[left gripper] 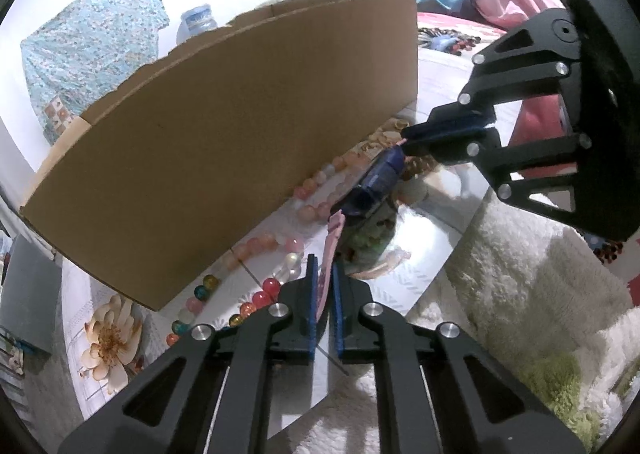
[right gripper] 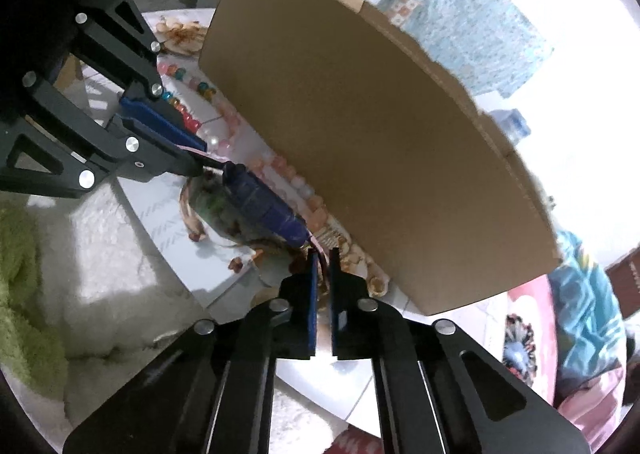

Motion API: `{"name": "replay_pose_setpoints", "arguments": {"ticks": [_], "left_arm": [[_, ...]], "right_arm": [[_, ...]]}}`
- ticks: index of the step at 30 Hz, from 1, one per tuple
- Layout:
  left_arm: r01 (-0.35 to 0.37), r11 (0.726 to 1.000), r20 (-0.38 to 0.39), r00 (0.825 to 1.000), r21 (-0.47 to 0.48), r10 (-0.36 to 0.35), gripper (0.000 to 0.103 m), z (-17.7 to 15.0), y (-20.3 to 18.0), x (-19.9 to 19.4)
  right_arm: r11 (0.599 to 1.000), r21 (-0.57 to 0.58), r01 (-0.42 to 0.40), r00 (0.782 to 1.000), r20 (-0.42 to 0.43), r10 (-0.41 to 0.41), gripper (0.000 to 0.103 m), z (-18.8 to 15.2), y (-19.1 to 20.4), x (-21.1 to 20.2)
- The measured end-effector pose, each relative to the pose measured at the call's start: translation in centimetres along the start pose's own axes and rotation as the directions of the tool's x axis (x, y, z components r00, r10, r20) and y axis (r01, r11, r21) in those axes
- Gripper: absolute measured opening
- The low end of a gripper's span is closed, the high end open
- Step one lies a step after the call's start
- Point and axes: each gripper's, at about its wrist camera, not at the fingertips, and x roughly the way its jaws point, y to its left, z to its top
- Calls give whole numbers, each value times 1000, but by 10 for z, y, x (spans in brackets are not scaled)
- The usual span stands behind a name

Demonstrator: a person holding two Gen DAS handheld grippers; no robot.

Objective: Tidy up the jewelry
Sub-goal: 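Carry the watch over the box and open both tools to drop it inside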

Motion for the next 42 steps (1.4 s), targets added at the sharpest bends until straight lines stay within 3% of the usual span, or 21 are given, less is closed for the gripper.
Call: {"name": "replay_pose_setpoints", "arguments": {"ticks": [6, 10, 14, 17, 22, 24, 26, 27, 30, 36, 37, 39, 41, 42], "left_arm": [[-41, 999, 82, 996, 28, 38, 3, 7, -5, -22], [-51, 998, 143, 989, 23, 47, 3, 17, -3, -44], [41, 997, 186, 982, -59, -29, 3, 41, 23, -74], [63, 993, 229, 973, -95, -40, 3, 62, 49, -93], [130, 977, 199, 975, -167, -95, 3, 101, 99, -94], [131, 972, 167, 981, -193, -99, 3, 112, 117, -81], [144, 962, 95, 988, -232, -125, 3, 121, 135, -56], [139, 959, 58, 990, -248, -129, 3, 124, 143, -43], [91, 965, -62, 992, -245, -109, 3, 131, 159, -2], [46, 961, -220, 969, -273, -109, 5, 143, 181, 54], [36, 960, -236, 966, -279, -105, 11, 144, 184, 59], [27, 955, -248, 963, -296, -105, 23, 146, 191, 63], [10, 950, -220, 972, -312, -82, 39, 153, 197, 60], [7, 947, -194, 978, -320, -73, 41, 153, 199, 56]], "right_arm": [[991, 11, 136, 989, 50, -136, 1, 1, -3, -21], [975, 28, 219, 970, 97, -221, 1, 11, -12, -44], [963, 54, 263, 952, 149, -268, 1, 28, -34, -63], [966, 82, 244, 948, 189, -256, 1, 47, -57, -76], [985, 149, 90, 973, 196, -119, 1, 84, -110, -56], [980, 195, -40, 989, 148, 11, 1, 96, -132, -28], [964, 228, -138, 989, 85, 121, 1, 111, -132, -8], [953, 244, -180, 984, 48, 173, 1, 117, -130, -2], [903, 303, -305, 937, -72, 341, 1, 130, -139, 47], [842, 371, -392, 857, -185, 481, 2, 145, -157, 111], [823, 400, -404, 838, -199, 508, 4, 145, -159, 122], [818, 437, -374, 834, -227, 503, 7, 143, -161, 138], [812, 462, -356, 835, -233, 499, 11, 146, -170, 148], [805, 478, -352, 835, -228, 500, 11, 145, -173, 150]]}}
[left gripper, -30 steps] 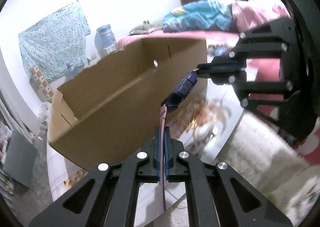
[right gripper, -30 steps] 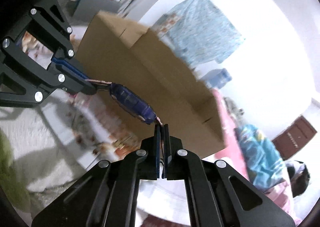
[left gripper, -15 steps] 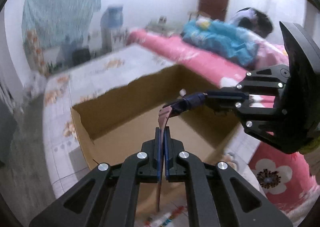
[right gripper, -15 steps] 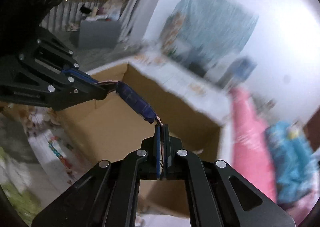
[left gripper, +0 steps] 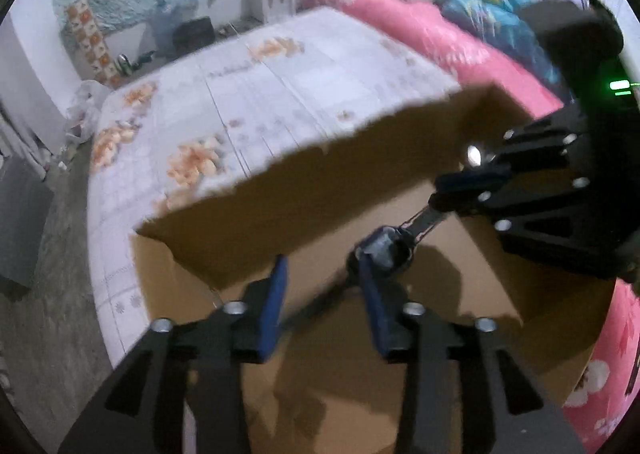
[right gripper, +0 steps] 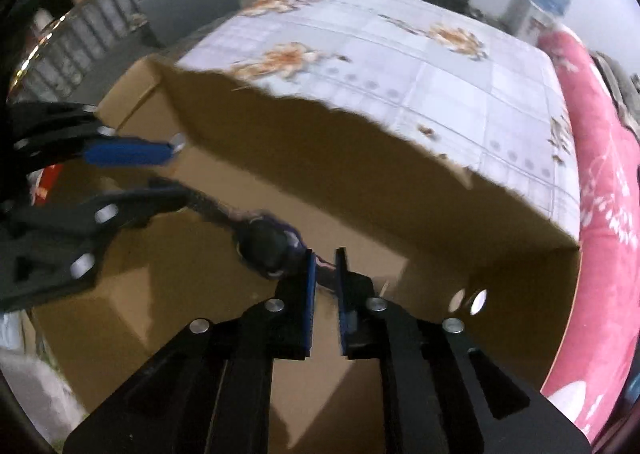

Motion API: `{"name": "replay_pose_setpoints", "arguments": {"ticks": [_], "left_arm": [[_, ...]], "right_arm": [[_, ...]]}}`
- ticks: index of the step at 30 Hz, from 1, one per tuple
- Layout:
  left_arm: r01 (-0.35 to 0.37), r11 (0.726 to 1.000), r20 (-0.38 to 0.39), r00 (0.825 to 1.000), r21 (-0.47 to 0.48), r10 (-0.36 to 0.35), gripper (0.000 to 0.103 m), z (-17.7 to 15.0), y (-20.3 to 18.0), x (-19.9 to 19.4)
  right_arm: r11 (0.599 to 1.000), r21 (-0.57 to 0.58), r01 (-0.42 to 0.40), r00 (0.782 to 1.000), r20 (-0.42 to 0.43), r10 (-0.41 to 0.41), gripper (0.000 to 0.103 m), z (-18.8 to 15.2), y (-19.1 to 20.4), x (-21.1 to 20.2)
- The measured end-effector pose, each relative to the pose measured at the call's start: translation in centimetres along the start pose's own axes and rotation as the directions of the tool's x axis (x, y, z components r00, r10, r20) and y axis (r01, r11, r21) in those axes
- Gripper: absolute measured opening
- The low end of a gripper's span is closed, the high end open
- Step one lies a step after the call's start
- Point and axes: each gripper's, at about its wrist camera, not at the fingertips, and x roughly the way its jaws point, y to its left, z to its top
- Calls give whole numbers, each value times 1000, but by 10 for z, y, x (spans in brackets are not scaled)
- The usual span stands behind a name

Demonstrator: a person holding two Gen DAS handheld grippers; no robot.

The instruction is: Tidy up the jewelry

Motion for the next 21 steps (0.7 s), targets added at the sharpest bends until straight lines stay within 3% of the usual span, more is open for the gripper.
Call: {"name": "replay_pose_setpoints", "arguments": {"ticks": [4, 10, 15, 19, 21], "left_arm": [[22, 999, 90, 996, -23, -20, 48, 1, 3, -21], [-15, 1000, 211, 977, -16, 18, 66, -2, 4, -58], [-7, 998, 299, 954, -61, 25, 78, -24, 13, -92], [-3, 996, 326, 945, -94, 34, 80, -51, 19, -104], [3, 995, 329, 944, -101, 31, 80, -66, 21, -107]], "right_arm": [[997, 74, -17, 999, 37, 14, 11, 0, -13, -9], [999, 44, -26, 998, 50, 24, 11, -8, -10, -22], [991, -34, -126, 991, -52, 124, 18, 4, 16, 7], [970, -46, -239, 956, -188, 226, 21, 12, 42, 41], [966, -29, -258, 942, -230, 245, 21, 17, 48, 57]]}}
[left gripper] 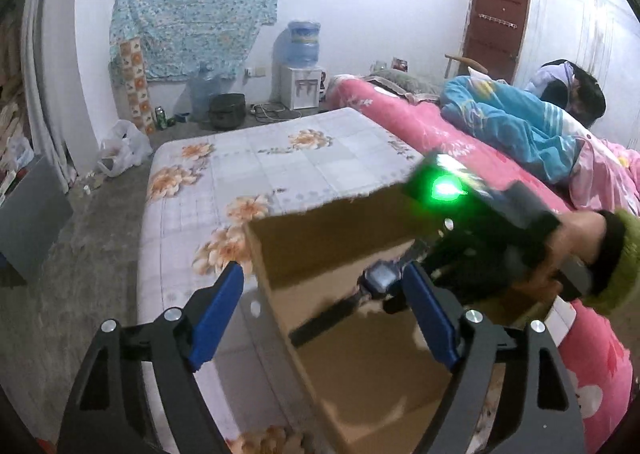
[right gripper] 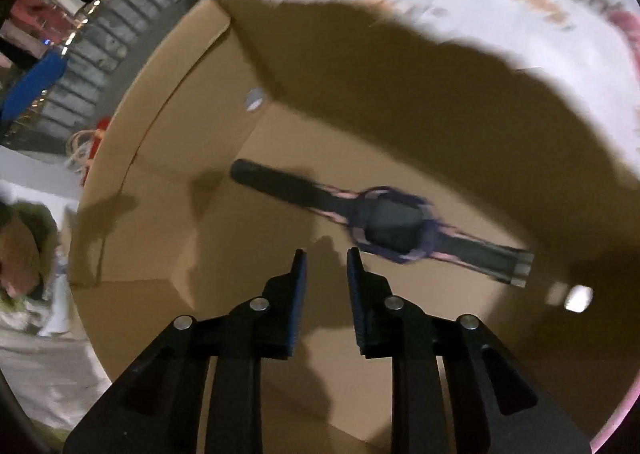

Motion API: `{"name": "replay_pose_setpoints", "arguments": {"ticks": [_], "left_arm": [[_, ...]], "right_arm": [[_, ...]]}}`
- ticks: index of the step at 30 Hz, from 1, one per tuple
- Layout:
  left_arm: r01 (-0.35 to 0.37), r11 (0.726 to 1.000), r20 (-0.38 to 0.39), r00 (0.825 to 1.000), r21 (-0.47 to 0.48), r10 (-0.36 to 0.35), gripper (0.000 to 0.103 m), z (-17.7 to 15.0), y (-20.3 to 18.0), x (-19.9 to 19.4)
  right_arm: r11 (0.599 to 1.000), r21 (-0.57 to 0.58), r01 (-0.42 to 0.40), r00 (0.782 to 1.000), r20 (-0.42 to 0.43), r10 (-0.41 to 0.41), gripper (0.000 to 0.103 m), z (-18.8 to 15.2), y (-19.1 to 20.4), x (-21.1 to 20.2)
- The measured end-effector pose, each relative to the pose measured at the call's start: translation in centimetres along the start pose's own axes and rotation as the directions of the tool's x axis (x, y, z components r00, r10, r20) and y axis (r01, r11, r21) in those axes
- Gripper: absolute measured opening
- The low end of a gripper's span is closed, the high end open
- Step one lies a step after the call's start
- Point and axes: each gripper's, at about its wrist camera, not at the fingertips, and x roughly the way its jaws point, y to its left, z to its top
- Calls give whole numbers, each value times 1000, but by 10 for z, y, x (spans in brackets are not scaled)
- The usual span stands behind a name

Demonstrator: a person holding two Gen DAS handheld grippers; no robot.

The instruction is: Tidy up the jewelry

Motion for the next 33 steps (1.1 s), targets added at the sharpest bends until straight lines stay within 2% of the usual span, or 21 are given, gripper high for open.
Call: {"name": "replay_pose_setpoints", "arguments": {"ticks": [3, 6, 11, 14, 16, 19, 21, 23, 27, 29, 31, 33], "left_arm": [[-8, 1000, 12, 1000, -16, 8, 81, -17, 5, -10], [-6, 999, 14, 1000, -48, 6, 82, -36, 14, -18], [-26, 996, 19, 999, -82, 27, 83, -65, 21, -26], [-33, 997, 25, 999, -73, 35, 84, -80, 19, -34], [-35, 998, 27, 999, -53, 36, 85, -90, 15, -40], [-29, 999, 30, 999, -30, 30, 88, -102, 7, -50], [-23, 1000, 20, 1000, -16, 23, 90, -113, 2, -53], [-18, 1000, -4, 1000, 6, 18, 91, -126, -7, -54], [-7, 999, -94, 995, 48, 11, 92, -152, -25, -44], [-22, 996, -155, 987, 83, 34, 92, -167, -36, -31], [-48, 990, -203, 976, 129, 73, 92, -178, -46, -19], [-60, 982, -215, 972, 177, 98, 92, -189, -56, -11]], "right_arm": [[998, 62, 3, 1000, -16, -2, 19, 13, -8, 16], [990, 139, -21, 999, 31, 17, 18, 19, -18, 16], [971, 236, -23, 995, 104, -2, 19, 20, -30, 10], [965, 258, -35, 993, 117, 5, 23, 16, -32, 6], [965, 260, -34, 990, 144, -4, 33, 13, -28, -5], [966, 255, -34, 976, 215, -23, 34, -4, -14, -37], [970, 242, -21, 957, 285, -50, 37, -21, -5, -64], [974, 226, 8, 926, 367, -92, 43, -46, 11, -97], [975, 212, 65, 835, 523, -170, 60, -120, 47, -143], [967, 234, 101, 800, 559, -218, 64, -153, 64, -141], [956, 268, 121, 780, 570, -259, 69, -185, 76, -123], [936, 335, 107, 781, 554, -287, 74, -216, 83, -92]]}}
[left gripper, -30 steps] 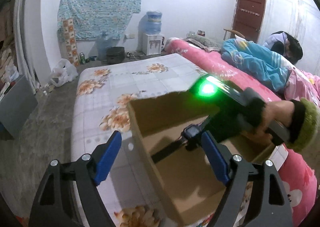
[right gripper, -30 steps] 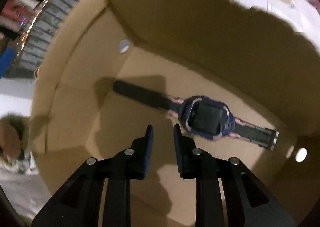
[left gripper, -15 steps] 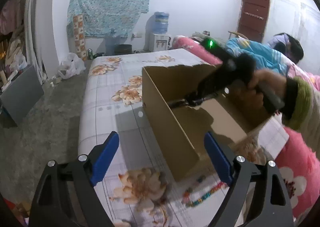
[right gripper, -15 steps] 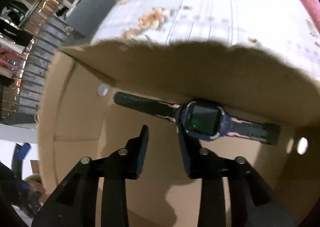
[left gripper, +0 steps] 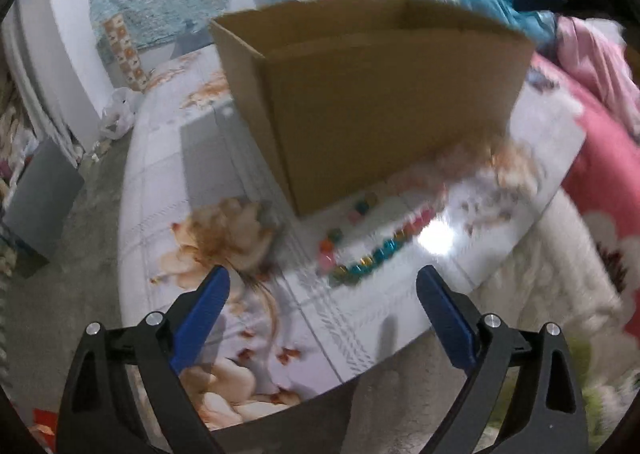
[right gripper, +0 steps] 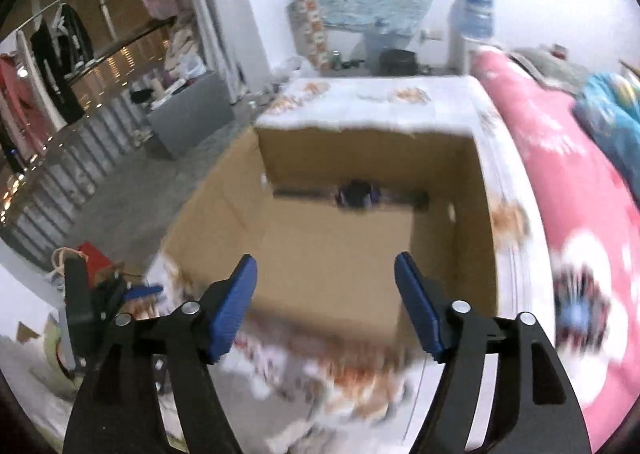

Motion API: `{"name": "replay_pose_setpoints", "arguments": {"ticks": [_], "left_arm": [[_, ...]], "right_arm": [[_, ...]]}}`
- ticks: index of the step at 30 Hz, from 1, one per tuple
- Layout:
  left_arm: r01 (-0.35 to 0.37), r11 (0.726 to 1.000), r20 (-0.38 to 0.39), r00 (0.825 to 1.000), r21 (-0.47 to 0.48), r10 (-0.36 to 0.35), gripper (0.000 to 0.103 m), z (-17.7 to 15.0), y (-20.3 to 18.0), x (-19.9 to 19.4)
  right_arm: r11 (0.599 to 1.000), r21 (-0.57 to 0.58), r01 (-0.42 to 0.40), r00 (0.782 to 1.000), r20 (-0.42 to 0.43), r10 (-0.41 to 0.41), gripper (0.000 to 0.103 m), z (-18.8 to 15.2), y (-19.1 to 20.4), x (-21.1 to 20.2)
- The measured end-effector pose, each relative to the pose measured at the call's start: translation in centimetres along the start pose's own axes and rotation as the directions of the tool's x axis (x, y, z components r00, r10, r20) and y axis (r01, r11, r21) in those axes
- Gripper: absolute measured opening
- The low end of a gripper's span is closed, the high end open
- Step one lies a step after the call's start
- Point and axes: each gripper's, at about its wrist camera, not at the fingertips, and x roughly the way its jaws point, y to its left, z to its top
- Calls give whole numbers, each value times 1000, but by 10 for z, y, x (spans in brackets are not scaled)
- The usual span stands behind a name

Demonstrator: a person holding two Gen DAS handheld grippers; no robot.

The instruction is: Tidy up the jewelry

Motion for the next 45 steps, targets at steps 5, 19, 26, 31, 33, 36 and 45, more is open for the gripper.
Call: {"name": "replay_pose_setpoints", "arguments": {"ticks": [5, 19, 26, 31, 33, 36, 45], "left_arm": [[-44, 998, -25, 999, 42, 45, 94, -6, -10, 15], [2, 997, -25, 1000, -77, -4, 98, -3, 7, 27], [21, 995, -64, 998, -93, -27, 99, 1, 12, 30], [34, 995, -56, 998, -90, -39, 99, 2, 14, 32], [36, 995, -46, 998, -88, -41, 99, 1, 13, 33], [39, 997, -42, 998, -74, -42, 99, 1, 15, 33], [72, 993, 90, 994, -95, -63, 81, 9, 20, 2]], "right_arm": [[982, 157, 105, 991, -93, -92, 75, -70, -8, 15], [914, 64, 401, 916, -26, -400, 95, -80, 35, 18], [879, 53, 473, 875, 90, -476, 95, -78, 32, -4], [924, 103, 370, 891, 243, -383, 95, -82, 29, -24], [936, 113, 333, 902, 249, -351, 95, -83, 27, -23], [942, 134, 308, 914, 232, -332, 95, -86, 23, -19], [957, 235, 172, 962, 170, -214, 88, -94, 0, -18]]}}
